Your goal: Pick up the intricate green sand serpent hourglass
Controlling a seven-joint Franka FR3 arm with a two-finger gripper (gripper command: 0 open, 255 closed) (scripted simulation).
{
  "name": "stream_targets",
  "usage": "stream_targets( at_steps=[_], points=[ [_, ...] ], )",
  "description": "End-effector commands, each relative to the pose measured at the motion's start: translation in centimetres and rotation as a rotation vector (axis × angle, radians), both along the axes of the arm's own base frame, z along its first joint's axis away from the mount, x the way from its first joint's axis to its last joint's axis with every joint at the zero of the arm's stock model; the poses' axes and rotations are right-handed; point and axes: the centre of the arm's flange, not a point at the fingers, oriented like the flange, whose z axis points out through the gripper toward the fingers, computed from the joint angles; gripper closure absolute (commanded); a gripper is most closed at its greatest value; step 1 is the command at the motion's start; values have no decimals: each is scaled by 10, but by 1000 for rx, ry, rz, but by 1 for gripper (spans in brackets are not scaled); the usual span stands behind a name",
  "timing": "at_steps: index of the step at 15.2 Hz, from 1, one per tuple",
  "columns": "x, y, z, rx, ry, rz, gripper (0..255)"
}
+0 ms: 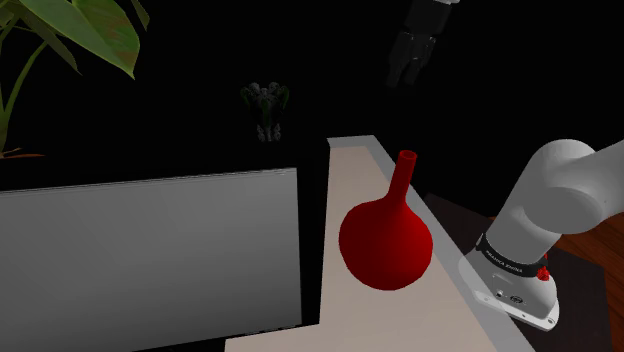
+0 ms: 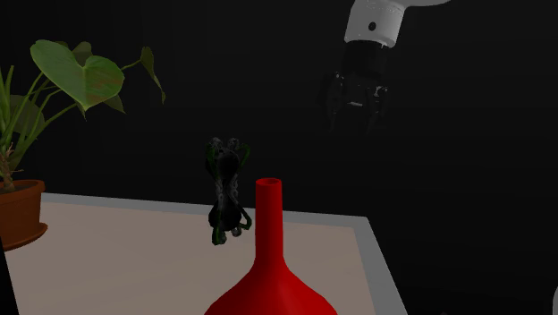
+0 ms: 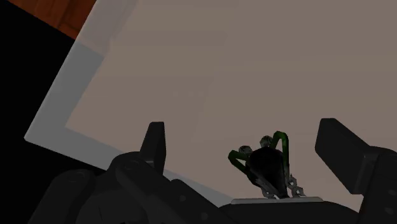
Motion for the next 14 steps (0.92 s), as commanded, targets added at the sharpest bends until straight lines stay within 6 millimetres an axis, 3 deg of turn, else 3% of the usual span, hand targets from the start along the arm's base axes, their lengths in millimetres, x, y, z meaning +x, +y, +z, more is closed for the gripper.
stream_targets(
  at_steps=[1,14],
  points=[
    [0,0,0,0,0,0,0],
    [129,132,-9,-34,86,-331,0]
  ],
)
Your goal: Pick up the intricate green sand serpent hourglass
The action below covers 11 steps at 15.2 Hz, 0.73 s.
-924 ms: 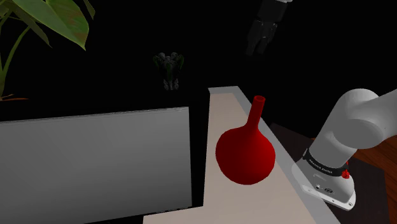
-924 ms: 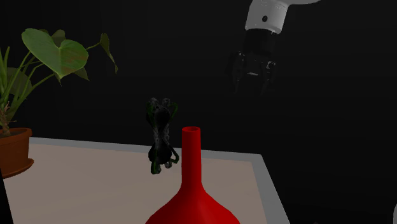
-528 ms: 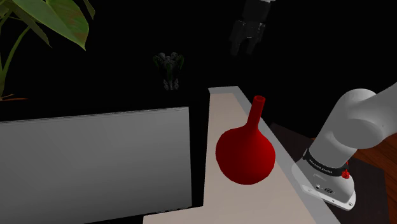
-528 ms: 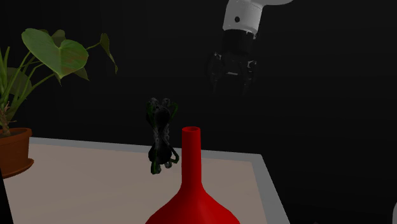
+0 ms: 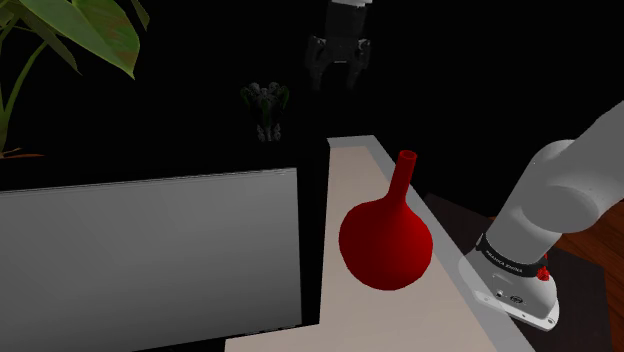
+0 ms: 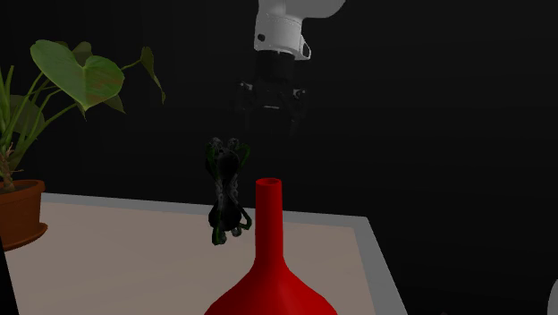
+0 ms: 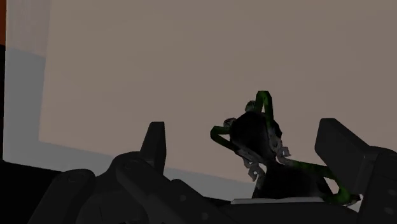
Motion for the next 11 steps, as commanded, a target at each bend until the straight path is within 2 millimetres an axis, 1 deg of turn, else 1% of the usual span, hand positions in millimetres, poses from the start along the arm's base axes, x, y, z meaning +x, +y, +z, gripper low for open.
stream_targets(
  at_steps=[1,6,11],
  points=[
    [22,17,-6,-4,14,-56,0],
    [83,54,-14,-17,47,-183,0],
    [147,82,-24,-30,80,-311,0]
  ],
)
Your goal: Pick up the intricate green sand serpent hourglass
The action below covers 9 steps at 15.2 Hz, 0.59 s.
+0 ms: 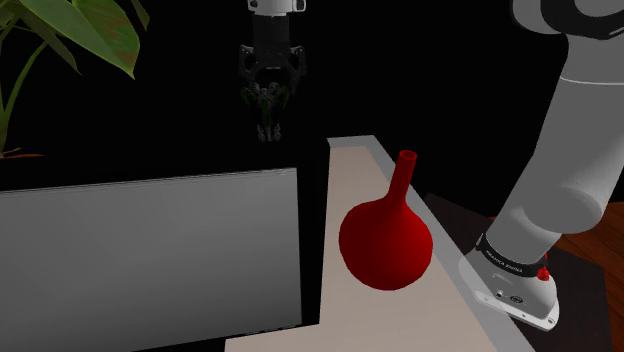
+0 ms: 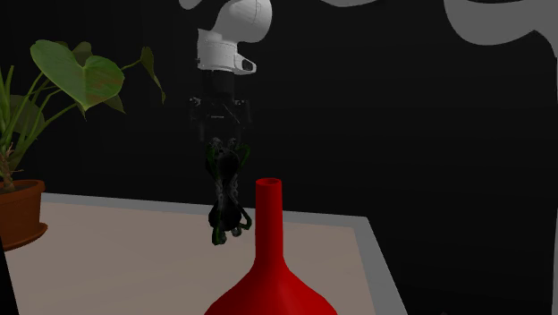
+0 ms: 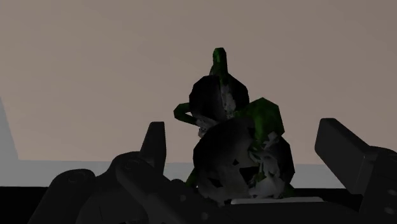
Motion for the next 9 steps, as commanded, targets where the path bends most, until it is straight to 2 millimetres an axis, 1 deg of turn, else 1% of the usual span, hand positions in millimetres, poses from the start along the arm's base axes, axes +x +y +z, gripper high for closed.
stream_targets(
  at_steps=[1,2,8,9],
  points=[
    [25,11,-6,-6,14,-57,0],
    [28,12,-7,-6,16,-64,0],
    [28,12,-39,-6,16,-64,0],
    [28,12,-47,-6,16,-64,0]
  ],
)
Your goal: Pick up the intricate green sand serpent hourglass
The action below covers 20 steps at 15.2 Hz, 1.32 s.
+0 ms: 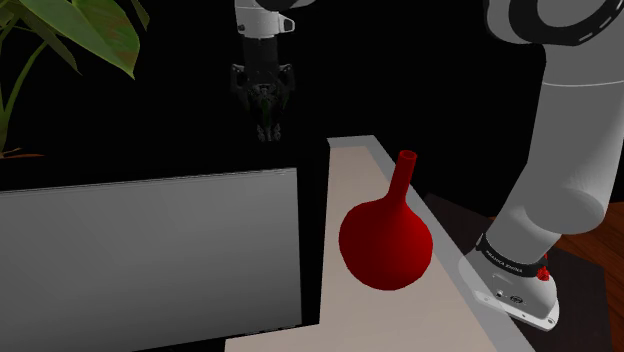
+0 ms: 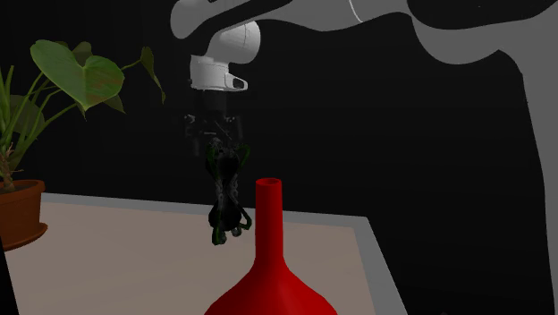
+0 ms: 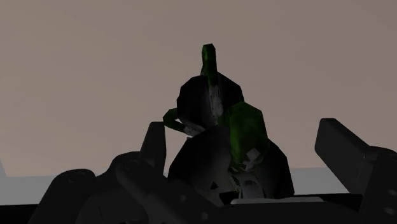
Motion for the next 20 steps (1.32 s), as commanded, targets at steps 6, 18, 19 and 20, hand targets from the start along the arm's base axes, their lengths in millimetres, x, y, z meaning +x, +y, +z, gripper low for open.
stream_targets(
  at_steps=[6,18,19,20],
  points=[
    [1,0,-6,0,0,0,255],
    [0,0,25,0,0,0,255],
    [0,0,30,0,0,0,255],
    [0,0,36,0,0,0,255]
  ],
)
